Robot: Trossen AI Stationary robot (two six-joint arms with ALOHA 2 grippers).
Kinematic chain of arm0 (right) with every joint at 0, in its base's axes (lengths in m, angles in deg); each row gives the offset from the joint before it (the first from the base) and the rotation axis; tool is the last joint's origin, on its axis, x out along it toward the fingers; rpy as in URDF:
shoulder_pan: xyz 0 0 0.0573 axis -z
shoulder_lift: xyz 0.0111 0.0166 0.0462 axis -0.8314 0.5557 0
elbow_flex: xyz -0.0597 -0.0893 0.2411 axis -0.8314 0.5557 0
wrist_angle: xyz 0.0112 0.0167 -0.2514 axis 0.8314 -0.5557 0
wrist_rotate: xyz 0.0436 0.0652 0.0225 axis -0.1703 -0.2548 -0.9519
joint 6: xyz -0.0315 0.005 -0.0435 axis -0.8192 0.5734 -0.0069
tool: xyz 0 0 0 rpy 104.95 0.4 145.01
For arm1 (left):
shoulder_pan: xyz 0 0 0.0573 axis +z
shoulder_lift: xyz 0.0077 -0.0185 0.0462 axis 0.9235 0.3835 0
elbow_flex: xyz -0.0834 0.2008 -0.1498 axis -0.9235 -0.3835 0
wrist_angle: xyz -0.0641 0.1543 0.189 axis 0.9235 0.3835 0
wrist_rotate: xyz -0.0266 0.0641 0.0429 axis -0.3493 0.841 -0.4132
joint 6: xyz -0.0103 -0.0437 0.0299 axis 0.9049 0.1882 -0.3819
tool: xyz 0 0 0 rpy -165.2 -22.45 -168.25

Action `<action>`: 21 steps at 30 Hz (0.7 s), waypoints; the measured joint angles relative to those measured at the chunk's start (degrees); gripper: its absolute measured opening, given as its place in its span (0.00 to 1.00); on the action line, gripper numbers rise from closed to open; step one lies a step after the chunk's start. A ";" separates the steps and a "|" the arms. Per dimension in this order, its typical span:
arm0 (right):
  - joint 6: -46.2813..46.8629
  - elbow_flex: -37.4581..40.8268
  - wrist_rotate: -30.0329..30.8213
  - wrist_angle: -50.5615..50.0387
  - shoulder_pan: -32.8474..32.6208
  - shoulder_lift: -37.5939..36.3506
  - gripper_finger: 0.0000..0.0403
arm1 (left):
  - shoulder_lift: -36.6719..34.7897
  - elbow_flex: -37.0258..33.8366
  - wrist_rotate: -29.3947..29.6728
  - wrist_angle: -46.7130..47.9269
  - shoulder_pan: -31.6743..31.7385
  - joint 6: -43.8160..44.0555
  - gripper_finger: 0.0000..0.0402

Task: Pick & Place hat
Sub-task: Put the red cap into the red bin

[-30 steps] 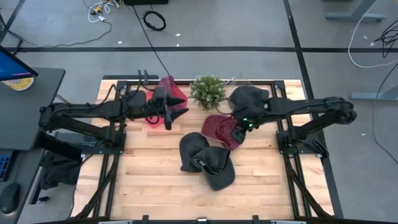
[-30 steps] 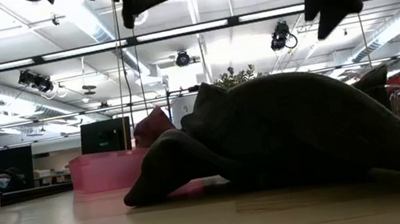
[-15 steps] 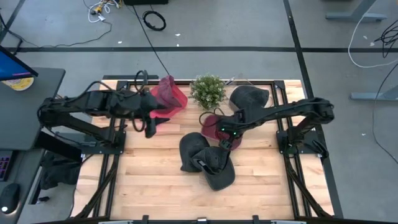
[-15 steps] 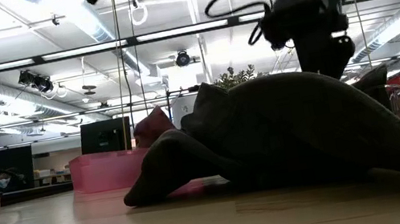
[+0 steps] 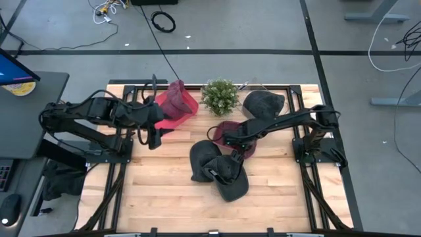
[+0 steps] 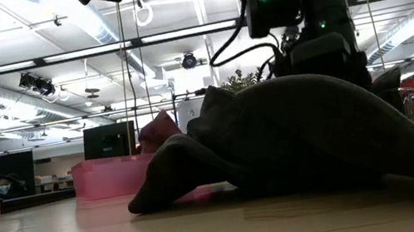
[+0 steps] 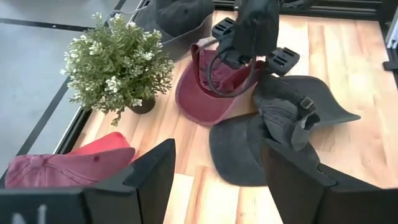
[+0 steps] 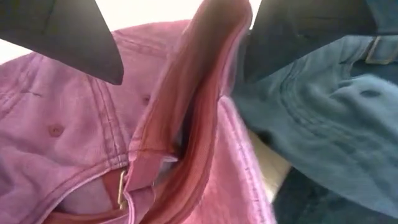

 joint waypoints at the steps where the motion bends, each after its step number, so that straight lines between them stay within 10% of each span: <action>1: -0.16 0.00 0.00 0.19 0.12 0.42 0.79 | 0.00 0.00 0.00 0.00 0.00 0.00 0.59; 10: -0.31 -0.60 0.19 -4.64 0.75 -3.29 0.09 | 0.11 -0.02 2.61 -0.06 0.00 -0.94 0.59; 21: 1.04 -4.78 -10.34 -5.28 0.61 -23.06 0.02 | 0.11 -0.07 8.26 -2.32 0.00 -5.90 0.59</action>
